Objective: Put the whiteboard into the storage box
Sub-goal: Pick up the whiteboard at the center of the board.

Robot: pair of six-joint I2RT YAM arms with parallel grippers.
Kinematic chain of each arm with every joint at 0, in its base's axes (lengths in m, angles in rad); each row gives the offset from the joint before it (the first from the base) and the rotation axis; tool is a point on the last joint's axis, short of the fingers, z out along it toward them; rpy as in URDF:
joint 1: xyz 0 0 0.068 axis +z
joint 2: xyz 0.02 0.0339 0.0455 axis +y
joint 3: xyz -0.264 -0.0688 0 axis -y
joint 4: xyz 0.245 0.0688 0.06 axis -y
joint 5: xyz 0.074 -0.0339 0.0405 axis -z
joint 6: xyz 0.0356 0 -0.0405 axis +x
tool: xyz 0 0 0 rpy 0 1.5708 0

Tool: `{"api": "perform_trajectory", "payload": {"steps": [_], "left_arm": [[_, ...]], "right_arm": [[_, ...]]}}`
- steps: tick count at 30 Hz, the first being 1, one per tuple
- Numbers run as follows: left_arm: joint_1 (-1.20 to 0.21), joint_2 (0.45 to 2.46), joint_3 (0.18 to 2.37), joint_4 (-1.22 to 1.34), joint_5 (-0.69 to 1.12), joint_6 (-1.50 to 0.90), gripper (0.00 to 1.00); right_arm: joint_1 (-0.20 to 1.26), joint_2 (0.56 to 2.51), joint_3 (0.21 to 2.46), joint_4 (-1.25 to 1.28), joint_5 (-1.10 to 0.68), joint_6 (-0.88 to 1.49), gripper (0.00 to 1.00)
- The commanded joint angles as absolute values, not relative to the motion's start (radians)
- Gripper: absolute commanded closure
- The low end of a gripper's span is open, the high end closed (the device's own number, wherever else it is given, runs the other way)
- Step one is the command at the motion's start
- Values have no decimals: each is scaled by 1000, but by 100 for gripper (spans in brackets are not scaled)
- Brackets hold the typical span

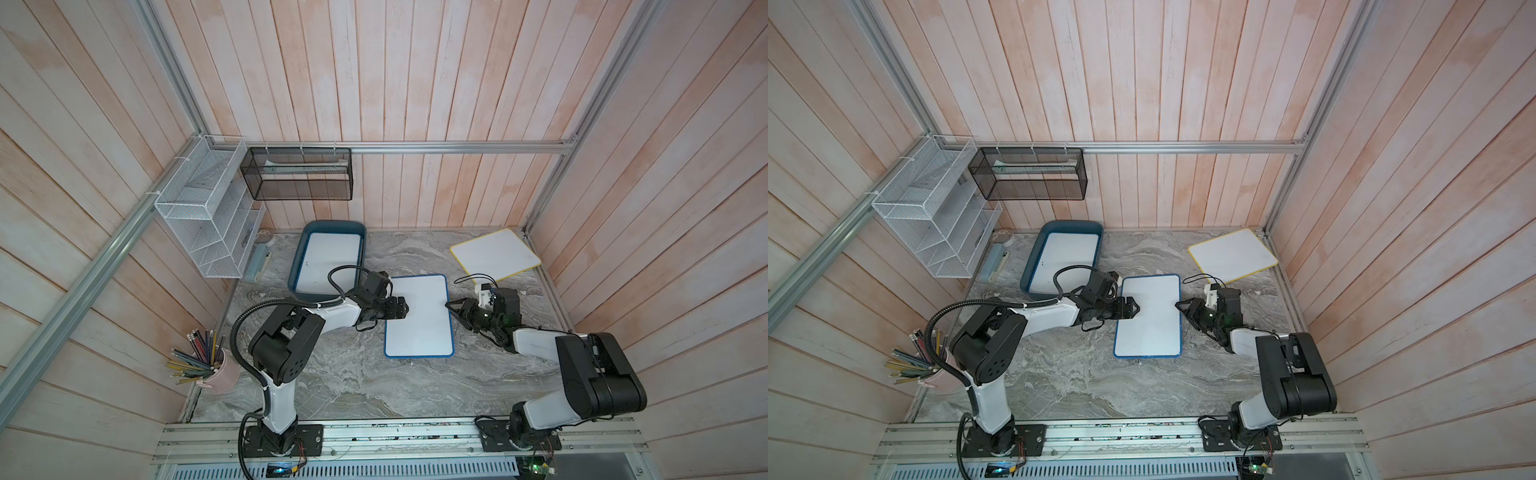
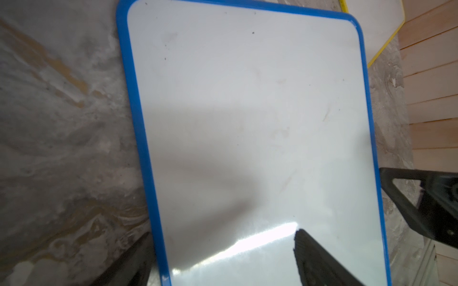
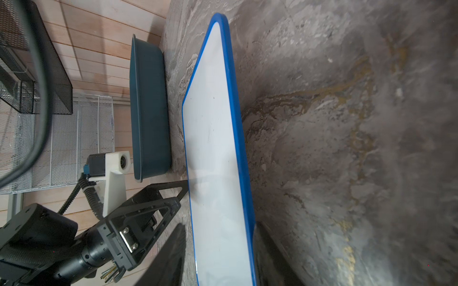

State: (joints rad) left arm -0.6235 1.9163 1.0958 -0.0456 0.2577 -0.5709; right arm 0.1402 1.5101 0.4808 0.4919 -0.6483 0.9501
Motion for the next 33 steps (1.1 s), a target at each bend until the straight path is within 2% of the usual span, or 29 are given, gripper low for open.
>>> {"api": "perform_trajectory", "payload": {"steps": [1,15,33], "left_arm": [[-675,2028,1045,-91,480,-578,11],[-675,2029,1034,-77,489,-584,11],[-675,2033,1022,-37,517,-611,11]], "right_arm": [[227,1535,505,546,-858,979,55],[265,1565,540,599,-883,985,55],[298,1592,544,790,-926,1044,56]]}}
